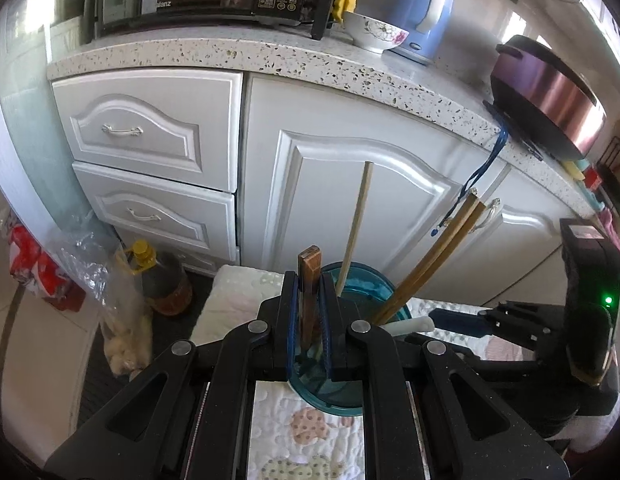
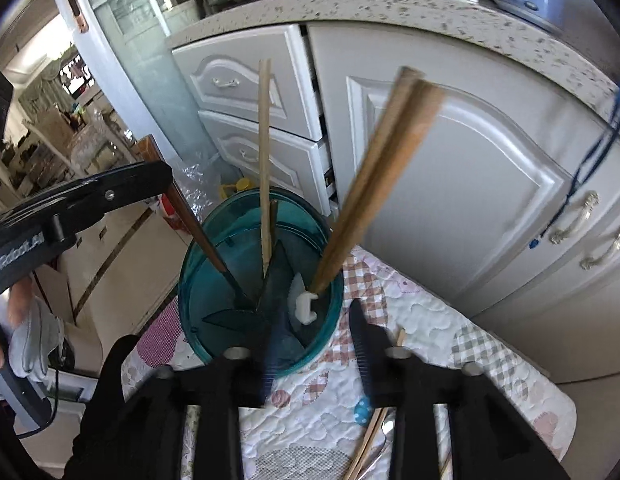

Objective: Organize utensils
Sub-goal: 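Lower the chopstick into the holder with the left tool while the right lowers the white spoon in, then withdraw both tools from the holder toward the remaining chopsticks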

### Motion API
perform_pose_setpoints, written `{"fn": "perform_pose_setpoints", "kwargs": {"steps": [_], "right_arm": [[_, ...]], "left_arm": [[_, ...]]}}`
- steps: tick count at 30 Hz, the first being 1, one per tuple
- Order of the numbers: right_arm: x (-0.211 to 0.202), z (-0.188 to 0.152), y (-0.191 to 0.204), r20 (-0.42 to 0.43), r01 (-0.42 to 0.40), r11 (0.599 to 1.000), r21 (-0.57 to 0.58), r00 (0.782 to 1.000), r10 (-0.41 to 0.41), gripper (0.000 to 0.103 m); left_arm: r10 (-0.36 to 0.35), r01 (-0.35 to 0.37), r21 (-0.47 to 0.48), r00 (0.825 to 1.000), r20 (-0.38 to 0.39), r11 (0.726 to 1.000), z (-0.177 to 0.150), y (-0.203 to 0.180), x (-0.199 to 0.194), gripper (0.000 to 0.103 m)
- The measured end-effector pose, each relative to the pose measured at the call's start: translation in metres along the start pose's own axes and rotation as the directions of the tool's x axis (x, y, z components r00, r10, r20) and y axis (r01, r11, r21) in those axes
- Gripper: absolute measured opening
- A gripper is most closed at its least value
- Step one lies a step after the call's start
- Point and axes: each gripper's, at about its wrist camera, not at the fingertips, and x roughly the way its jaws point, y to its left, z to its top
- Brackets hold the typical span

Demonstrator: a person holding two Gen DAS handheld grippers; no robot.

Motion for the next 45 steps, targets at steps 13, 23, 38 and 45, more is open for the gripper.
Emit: {"fn": "perform_pose_setpoints", "kwargs": {"steps": [13,23,38,45], "right_arm": [[-0.029,-0.025,-0.001,0.084,-0.027,0.997,0.069,0.996,0.021,0.033],[-0.057,-0.04,0.014,0.147,-0.001,0.996,0.086,0.989,-0.012,0.033],[-0.106,-0.087,0.012,0.226,0.101,0.983,0.152,0.965,-0.134,0.036],[-0.121,-0.115,-0.003,0.226,0.123,0.971,0.205,0.959,-0.169,0.038]], "left_arm": [[0.011,-0.012,0.033,0.999,0.05,0.999,-0.009,-0.014,-0.026,0.034],[0.022,-0.026,0.045,0.996,0.084,0.999,-0.026,-0.024,-0.045,0.036],[-0.019,0.011,0.111,0.997,0.068,0.994,-0.063,-0.075,-0.052,0.037],[-0.044,0.038,0.143,0.998,0.039,0.989,-0.081,-0.102,-0.046,0.038]]}}
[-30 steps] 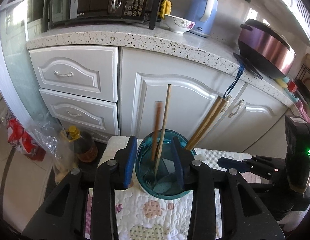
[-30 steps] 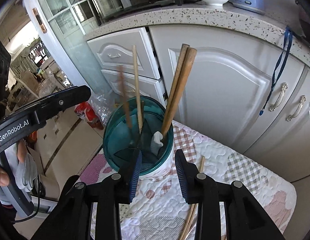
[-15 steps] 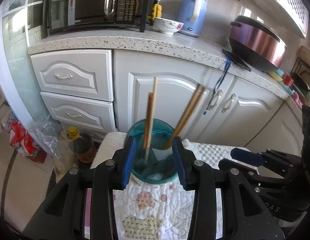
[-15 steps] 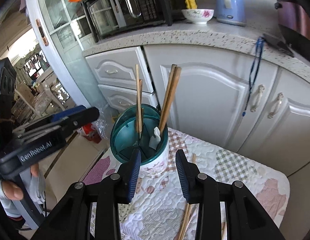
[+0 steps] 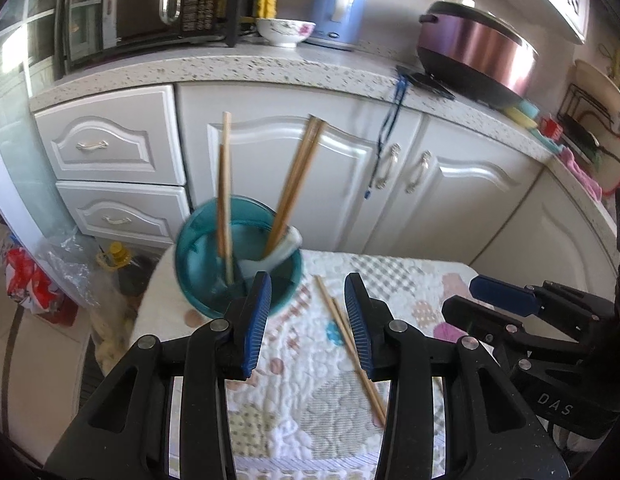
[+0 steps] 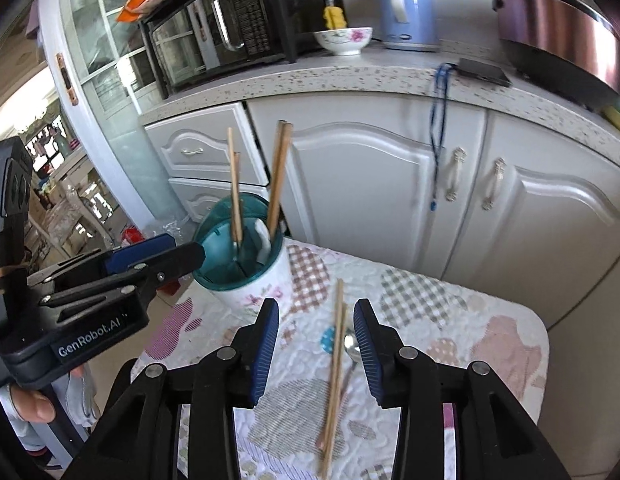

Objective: Organize utensils
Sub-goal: 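Withdraw both tools from the holder toward the remaining chopsticks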

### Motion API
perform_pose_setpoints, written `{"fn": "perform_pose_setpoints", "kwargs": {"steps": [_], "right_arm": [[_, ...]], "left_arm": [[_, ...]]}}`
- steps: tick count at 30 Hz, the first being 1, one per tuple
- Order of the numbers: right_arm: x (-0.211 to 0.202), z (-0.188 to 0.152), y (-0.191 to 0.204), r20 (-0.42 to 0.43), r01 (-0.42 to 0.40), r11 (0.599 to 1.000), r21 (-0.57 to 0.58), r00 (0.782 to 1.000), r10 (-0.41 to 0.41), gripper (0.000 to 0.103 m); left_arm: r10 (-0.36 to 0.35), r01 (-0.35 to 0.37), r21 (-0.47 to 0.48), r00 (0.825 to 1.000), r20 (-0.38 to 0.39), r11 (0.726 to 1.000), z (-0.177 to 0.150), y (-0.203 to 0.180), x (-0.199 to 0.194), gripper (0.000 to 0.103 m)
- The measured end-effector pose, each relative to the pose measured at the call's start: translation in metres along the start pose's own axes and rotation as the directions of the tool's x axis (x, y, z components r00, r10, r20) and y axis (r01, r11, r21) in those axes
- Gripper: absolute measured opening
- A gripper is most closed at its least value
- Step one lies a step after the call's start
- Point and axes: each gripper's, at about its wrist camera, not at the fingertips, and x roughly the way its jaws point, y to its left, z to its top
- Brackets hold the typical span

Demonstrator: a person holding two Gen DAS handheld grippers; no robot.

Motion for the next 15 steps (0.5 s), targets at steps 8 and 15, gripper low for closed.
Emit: {"fn": "perform_pose_setpoints", "kwargs": {"steps": [8,15], "right_arm": [[-0.012,-0.017,-0.021,-0.007,0.033,0.999,0.038,0.999,-0.033,0.039],[-0.017,-0.031,-0.043,-0.027,0.06,0.996,0.068,0.998,-0.059,0.039]], "left_arm": [[-0.023,0.024,0.043,0.999,-0.033,0.999,-0.013,-0.03,0.011,0.038],[-0.032,0.036,0.064,0.997,-0.065,0.997,-0.02,-0.045,0.023,0.038]]}}
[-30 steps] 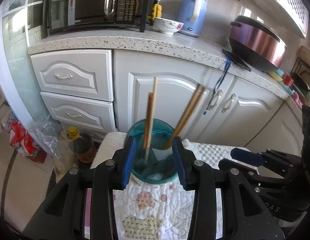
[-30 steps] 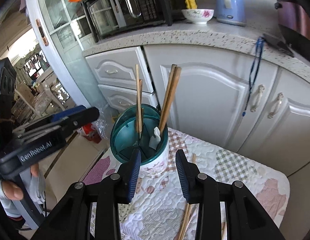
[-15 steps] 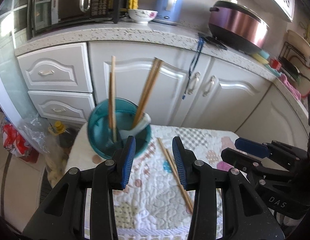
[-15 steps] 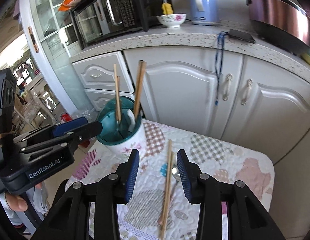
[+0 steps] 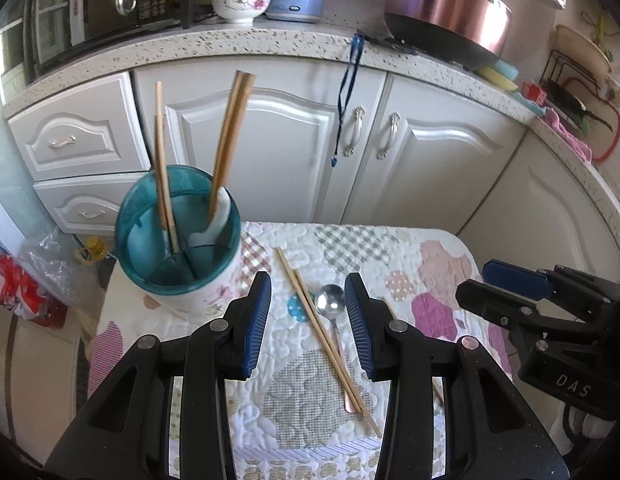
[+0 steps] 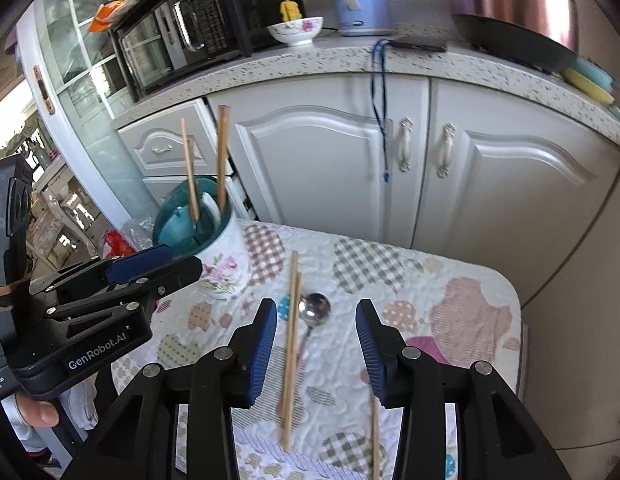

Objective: Organize utensils
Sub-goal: 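Withdraw both tools from the holder toward the remaining chopsticks, then grasp a wooden chopstick with the left tool while the right tool grasps another chopstick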

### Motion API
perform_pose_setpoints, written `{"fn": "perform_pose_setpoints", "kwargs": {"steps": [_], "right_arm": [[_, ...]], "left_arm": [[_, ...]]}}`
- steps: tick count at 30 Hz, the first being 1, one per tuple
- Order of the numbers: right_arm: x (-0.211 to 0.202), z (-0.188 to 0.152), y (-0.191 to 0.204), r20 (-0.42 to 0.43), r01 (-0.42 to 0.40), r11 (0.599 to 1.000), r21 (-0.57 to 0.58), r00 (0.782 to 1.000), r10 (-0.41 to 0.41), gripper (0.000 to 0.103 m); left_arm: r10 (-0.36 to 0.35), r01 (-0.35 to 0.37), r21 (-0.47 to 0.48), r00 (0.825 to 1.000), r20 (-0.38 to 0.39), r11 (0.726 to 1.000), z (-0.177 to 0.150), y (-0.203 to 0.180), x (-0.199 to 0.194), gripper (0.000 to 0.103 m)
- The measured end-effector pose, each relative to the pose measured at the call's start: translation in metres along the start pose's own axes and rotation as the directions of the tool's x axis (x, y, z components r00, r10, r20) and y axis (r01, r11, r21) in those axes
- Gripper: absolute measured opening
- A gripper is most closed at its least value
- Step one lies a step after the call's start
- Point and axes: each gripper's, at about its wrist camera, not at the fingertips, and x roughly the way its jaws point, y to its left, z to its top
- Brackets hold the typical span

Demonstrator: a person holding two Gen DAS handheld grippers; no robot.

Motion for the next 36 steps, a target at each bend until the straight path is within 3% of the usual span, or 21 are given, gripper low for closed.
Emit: {"fn": "perform_pose_setpoints", "kwargs": {"steps": [5,10,14,18,20,29,36], "right_arm": [[0.006,-0.01,-0.017,-0.033,0.01,1.0,0.022,0.999,-0.01,0.04],[0.028,-0.028,-0.044,-0.113,0.014,0.996,0.083,0.994,-0.004,0.04],[0.052,-0.043,-0.058,-0.177,0.019,0.994,0.108,0.984,0.001,0.04],[0.072,-0.048,-0.052,-0.215,-0.032,0.995,0.091,0.975,0.051,0.04],[0.081,-0.049,-0.048,-0.227,-0.061,0.995,0.084,0.971,0.079,0.04],[0.097,-0.053,-0.053,-0.265,-0.026,0.996,0.08,0.963,0.046,0.04],[0.093,-0.055,-0.066,-0.268,-0.016,0.994,0.109,0.963,0.044,0.04]], "left_arm": [[-0.01,0.011,0.017,1.0,-0.014,1.0,-0.004,-0.004,0.01,0.038],[-0.035,0.035,-0.008,0.996,-0.08,0.999,-0.015,0.01,0.03,0.038],[-0.071,0.066,-0.036,0.984,-0.161,0.997,-0.032,0.02,0.056,0.038],[-0.083,0.076,-0.038,0.972,-0.219,0.996,-0.044,0.022,0.08,0.037],[-0.105,0.095,-0.056,0.966,-0.237,0.994,-0.048,0.022,0.09,0.037],[-0.134,0.11,-0.089,0.935,-0.329,0.99,-0.061,0.011,0.143,0.028],[-0.103,0.09,-0.053,0.939,-0.329,0.994,-0.058,0.008,0.152,0.027]]}}
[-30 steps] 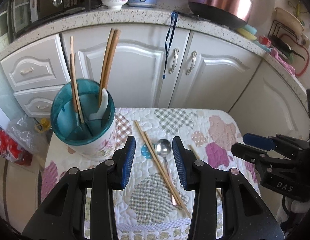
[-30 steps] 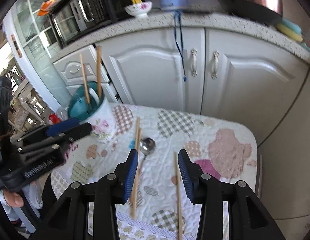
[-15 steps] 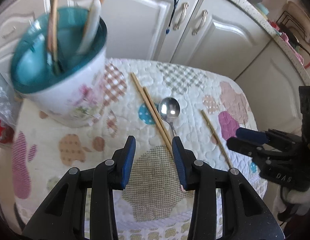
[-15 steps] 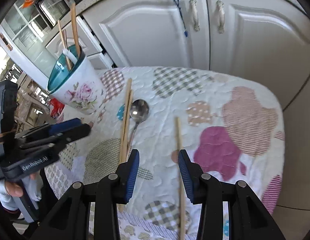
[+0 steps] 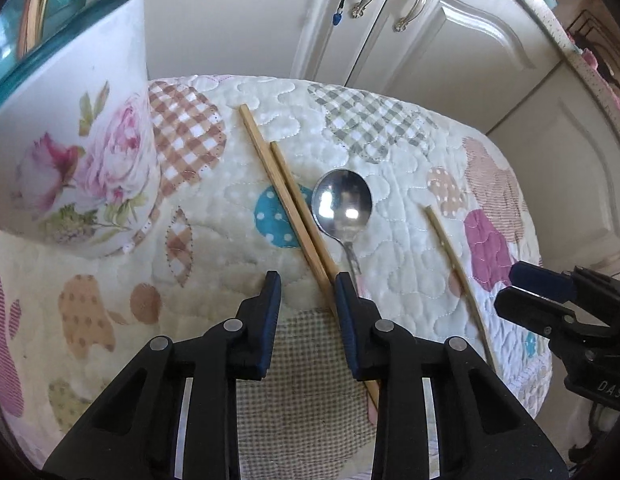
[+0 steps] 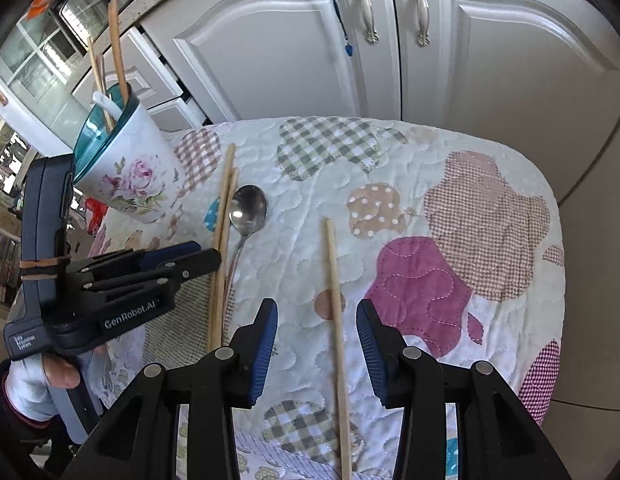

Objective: Organize utensils
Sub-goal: 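Grasp a wooden chopstick with the left tool while the right tool grasps another chopstick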

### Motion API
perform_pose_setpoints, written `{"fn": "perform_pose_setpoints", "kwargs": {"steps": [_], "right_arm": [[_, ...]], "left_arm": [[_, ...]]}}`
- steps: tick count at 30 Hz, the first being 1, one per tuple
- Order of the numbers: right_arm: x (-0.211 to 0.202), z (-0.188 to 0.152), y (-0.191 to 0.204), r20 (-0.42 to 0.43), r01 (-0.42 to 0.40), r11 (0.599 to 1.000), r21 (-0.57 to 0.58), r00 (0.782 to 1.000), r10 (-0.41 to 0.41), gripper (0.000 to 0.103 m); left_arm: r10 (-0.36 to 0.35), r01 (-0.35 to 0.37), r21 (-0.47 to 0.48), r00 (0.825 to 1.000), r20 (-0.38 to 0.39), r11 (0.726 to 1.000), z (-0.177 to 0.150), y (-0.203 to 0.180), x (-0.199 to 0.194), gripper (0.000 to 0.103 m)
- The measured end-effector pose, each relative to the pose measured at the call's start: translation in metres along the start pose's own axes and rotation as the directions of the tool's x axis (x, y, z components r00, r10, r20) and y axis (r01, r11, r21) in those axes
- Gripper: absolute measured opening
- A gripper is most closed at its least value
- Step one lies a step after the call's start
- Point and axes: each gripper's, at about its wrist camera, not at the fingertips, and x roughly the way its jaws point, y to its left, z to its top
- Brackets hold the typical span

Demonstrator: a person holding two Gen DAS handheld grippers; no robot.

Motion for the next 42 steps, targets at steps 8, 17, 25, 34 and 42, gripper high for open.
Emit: {"fn": "perform_pose_setpoints", "kwargs": {"steps": [8,17,25,34,42], "right_arm": [[0.008,0.001,-0.001,-0.015,-0.012,1.0,0.006,1.0,0.012,0.04],[0.038,-0.004,-0.002,-0.088,0.031,0.999,-0.019,0.996,-0.033,0.013],[0.029,-0.024,0.007,-0.136,-0.048,0.998,-0.047,0.99,0.041,0.005],[0.037,-0.006,0.019,-0.106,0.012,0.998,-0.069,0.994,-0.02,0.006],[0.059,0.012,0.025,-0.11,0.036,0.995,-0.097,0.993,-0.047,0.006]], "left_arm": [[0.047,-0.047,0.001,0.999,-0.018,0.999,0.01,-0.006,0.006,0.026],[-0.025,0.025,-0.018,0.999,-0.042,1.0,-0.012,0.016,-0.007,0.006],[-0.051,0.052,0.01,0.994,-0.1,0.999,-0.069,0.035,-0.036,0.004],[-0.019,0.02,0.003,0.998,-0.067,1.0,-0.062,0.026,-0.04,0.011],[0.062,-0.062,0.006,0.998,-0.03,0.998,-0.024,0.02,-0.018,0.018]]}}
